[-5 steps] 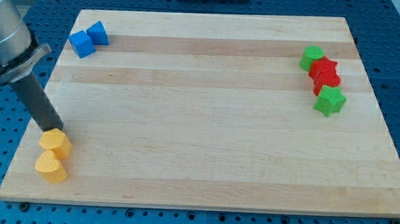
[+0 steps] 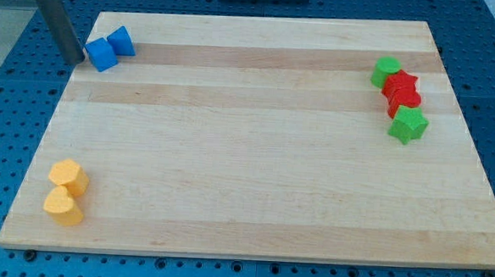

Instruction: Slide the blue cube down a bit

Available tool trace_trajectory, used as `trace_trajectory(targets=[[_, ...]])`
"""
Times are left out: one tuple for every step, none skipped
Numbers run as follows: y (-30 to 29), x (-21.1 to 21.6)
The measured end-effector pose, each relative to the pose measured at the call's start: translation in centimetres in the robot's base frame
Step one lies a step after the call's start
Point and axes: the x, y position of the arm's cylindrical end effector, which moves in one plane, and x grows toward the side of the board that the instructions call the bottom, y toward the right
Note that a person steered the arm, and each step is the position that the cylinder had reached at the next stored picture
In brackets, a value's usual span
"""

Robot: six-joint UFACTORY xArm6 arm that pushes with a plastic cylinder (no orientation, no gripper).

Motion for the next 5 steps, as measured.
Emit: trace_trajectory(targets=[[0.7,-1.4],[2.1,-3.0],[2.1,-2.5],[2.5,-1.5],[2.8,-1.1]])
